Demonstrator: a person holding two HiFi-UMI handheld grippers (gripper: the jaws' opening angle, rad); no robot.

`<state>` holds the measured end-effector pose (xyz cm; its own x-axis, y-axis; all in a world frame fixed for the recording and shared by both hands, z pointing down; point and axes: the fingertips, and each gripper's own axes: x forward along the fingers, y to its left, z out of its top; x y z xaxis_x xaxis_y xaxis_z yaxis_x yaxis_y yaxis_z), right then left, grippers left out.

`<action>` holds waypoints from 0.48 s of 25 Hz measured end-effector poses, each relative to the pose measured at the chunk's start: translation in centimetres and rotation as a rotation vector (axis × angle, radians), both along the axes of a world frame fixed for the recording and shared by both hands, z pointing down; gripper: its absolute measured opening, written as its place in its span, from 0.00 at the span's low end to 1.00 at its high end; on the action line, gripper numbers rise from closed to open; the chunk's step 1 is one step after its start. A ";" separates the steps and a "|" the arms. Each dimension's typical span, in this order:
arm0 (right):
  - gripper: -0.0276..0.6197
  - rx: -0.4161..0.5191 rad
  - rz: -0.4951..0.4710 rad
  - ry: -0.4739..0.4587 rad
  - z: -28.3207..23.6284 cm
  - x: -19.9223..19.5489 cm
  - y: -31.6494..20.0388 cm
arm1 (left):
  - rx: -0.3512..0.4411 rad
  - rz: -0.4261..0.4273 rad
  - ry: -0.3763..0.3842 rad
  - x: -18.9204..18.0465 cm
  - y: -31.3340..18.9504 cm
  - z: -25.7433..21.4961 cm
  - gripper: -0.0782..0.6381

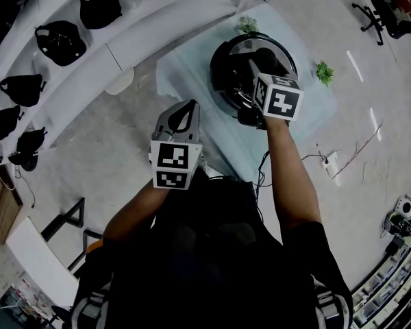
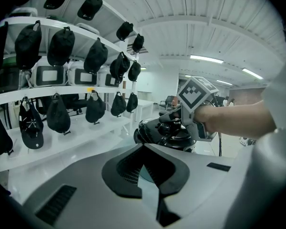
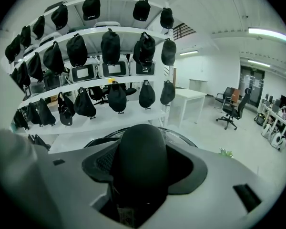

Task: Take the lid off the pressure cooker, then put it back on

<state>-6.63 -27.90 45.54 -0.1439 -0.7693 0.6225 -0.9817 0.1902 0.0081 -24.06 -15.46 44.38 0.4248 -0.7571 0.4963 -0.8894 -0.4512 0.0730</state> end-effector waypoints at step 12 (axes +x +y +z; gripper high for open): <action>0.49 0.017 0.191 0.030 -0.1 0.6 -0.1 | 0.005 -0.014 0.013 -0.4 0.9 -0.3 0.12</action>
<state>-6.05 -27.98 45.46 0.0239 -0.7913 0.6109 -0.9992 0.0001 0.0393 -24.49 -14.52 44.11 0.4205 -0.7652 0.4875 -0.8947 -0.4391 0.0825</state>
